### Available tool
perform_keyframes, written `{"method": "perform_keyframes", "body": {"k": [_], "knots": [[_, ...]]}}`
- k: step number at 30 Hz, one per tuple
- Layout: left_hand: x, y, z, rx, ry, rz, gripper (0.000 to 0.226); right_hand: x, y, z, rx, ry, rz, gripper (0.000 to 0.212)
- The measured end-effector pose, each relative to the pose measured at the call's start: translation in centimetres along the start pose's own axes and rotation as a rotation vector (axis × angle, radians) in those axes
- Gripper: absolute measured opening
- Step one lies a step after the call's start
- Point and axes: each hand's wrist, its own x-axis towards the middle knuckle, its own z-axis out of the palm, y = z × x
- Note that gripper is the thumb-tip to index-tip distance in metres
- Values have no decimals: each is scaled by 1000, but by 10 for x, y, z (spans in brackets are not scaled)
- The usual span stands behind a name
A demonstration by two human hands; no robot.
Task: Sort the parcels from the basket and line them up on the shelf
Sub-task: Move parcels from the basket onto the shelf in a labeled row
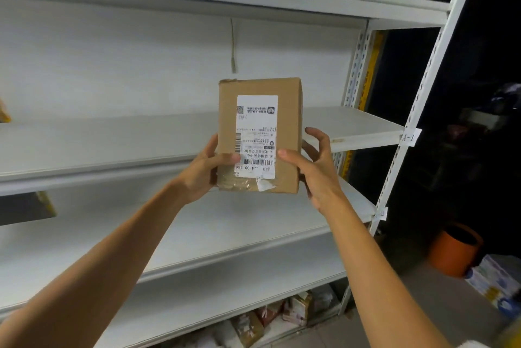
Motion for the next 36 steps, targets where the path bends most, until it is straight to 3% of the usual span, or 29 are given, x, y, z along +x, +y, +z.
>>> {"method": "perform_keyframes", "body": {"k": [5,8,10,15,18,20,23,27,29,31,32,36], "knots": [[0,5,-32,-69,194,99,85,27,-5,41,-96,40,-6,62],[3,11,-43,-110,318,144,96,37,13,60,-181,57,31,70],[7,13,-48,-175,387,173,90,41,29,75,-66,11,119,86],[21,16,-54,-241,470,233,92,55,49,130,155,-203,151,81],[30,16,-60,-217,479,227,98,66,57,147,309,-161,129,75],[37,17,-69,-194,488,228,88,77,63,147,401,-129,85,76],[49,27,-94,-200,534,284,79,96,63,136,406,-133,34,80],[64,39,-120,-223,572,347,92,130,66,118,392,-89,99,85],[71,36,-119,-186,569,343,84,147,64,118,427,-38,162,72],[81,32,-112,-199,604,354,76,164,68,123,475,-36,161,34],[85,31,-109,-238,641,364,73,170,69,127,485,-35,156,31],[101,30,-103,-323,779,389,62,179,79,140,344,-135,180,69]]}}
